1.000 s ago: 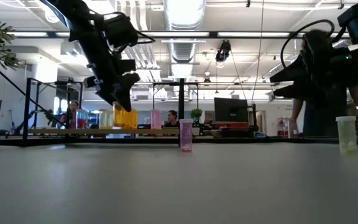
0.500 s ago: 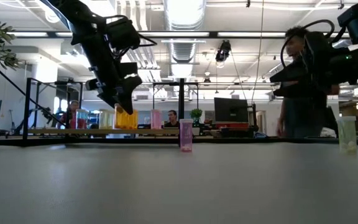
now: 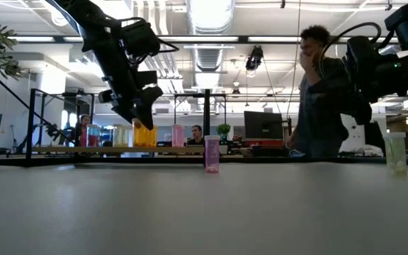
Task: Pick and place medicine bottles onto shelf by color
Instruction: Put the orange pill bottle on the shelf, then put the pink pill bottle on the shelf
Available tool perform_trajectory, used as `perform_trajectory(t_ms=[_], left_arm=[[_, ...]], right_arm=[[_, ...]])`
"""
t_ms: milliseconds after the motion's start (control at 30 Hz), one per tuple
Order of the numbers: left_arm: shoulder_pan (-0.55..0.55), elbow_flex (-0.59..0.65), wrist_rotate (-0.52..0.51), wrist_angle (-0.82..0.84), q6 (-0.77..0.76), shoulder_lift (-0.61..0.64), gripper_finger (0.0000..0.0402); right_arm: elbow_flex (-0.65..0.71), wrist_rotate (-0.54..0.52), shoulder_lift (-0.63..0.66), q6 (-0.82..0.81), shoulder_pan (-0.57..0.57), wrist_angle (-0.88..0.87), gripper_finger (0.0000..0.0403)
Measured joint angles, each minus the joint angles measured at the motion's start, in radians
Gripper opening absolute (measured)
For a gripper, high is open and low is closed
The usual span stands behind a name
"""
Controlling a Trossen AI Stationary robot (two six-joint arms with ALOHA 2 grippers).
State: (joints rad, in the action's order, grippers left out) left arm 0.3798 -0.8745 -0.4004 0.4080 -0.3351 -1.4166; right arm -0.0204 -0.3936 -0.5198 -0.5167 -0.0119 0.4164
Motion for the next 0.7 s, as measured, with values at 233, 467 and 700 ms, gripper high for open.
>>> perform_trajectory(t_ms=[233, 467, 700], left_arm=[[0.000, -0.008, -0.002, -0.001, 0.009, 0.000, 0.0244], [-0.003, -0.033, -0.012, 0.000, 0.037, 0.028, 0.0244], [-0.031, -0.079, -0.012, 0.000, 0.162, 0.070, 0.0245]], right_arm=[[0.000, 0.000, 0.000, 0.000, 0.000, 0.000, 0.0228], [0.000, 0.000, 0.000, 0.000, 0.000, 0.000, 0.0228], [0.000, 0.000, 0.000, 0.000, 0.000, 0.000, 0.0228]])
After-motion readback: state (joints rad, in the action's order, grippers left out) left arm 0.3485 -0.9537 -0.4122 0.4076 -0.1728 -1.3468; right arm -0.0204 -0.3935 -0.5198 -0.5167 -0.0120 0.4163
